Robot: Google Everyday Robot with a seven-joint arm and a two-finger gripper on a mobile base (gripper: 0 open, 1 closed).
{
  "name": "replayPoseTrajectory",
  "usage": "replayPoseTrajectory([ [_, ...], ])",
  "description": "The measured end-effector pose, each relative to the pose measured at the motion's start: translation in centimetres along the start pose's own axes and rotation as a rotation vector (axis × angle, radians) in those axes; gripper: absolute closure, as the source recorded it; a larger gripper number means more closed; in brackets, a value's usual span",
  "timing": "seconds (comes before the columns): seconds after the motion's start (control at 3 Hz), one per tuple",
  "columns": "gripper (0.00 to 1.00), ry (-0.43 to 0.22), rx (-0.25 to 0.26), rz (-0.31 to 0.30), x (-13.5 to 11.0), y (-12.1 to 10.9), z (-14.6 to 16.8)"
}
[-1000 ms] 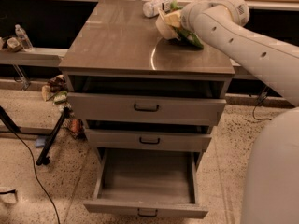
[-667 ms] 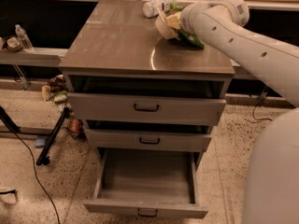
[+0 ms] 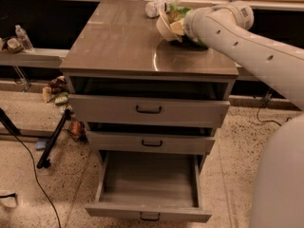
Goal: Place green rice chip bag into bottom drawer
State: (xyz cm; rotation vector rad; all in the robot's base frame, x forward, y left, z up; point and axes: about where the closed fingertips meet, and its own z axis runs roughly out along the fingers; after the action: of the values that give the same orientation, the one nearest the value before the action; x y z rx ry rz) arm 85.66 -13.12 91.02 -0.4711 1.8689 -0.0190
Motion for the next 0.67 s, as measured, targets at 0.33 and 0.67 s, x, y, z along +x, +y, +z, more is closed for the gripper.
replayPoseTrajectory([
  [0.33, 0.36, 0.02, -0.009, -0.002, 0.93, 0.36, -0.1],
  [0.67, 0.61, 0.041, -0.022, -0.01, 1.92, 0.85, -0.16],
])
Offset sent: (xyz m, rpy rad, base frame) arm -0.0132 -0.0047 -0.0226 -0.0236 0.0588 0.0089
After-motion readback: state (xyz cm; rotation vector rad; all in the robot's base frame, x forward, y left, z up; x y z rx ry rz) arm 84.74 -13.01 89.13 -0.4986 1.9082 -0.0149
